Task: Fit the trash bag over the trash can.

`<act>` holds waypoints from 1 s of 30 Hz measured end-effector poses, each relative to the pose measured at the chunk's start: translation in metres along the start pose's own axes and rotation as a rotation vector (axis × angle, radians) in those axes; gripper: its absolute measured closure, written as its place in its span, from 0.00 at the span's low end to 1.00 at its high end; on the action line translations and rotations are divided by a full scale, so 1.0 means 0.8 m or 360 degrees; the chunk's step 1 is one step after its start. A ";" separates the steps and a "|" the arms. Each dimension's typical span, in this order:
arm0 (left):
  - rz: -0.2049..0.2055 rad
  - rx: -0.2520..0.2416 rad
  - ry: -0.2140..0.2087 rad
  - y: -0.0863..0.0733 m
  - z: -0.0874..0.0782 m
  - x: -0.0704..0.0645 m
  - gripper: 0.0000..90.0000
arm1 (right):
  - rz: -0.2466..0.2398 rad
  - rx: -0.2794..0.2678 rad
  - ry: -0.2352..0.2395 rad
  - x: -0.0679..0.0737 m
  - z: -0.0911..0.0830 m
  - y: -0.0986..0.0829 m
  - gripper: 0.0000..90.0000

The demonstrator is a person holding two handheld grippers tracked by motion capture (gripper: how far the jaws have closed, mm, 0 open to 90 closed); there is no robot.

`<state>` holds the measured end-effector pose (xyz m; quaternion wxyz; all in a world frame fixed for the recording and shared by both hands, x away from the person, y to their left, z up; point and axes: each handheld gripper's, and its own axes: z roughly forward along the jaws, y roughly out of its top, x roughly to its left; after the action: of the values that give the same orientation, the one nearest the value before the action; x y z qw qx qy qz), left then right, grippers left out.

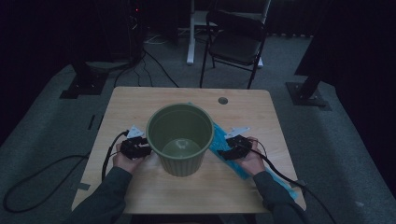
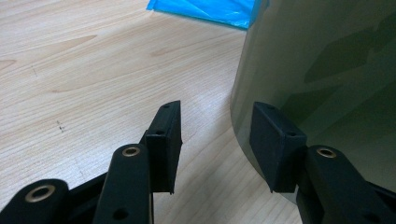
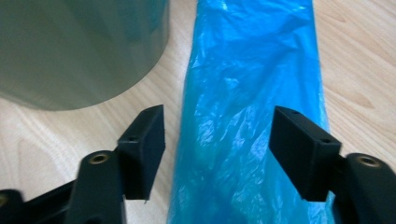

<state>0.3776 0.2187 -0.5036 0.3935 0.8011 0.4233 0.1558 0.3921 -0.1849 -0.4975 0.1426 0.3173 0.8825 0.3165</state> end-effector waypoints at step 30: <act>-0.0002 -0.0001 -0.0006 0.001 0.002 0.001 0.60 | 0.0079 0.0101 -0.0039 -0.012 0.056 0.004 0.24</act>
<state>0.3792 0.2184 -0.5040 0.3946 0.8010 0.4230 0.1540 0.4217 -0.1681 -0.5290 0.1354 0.3474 0.8822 0.2878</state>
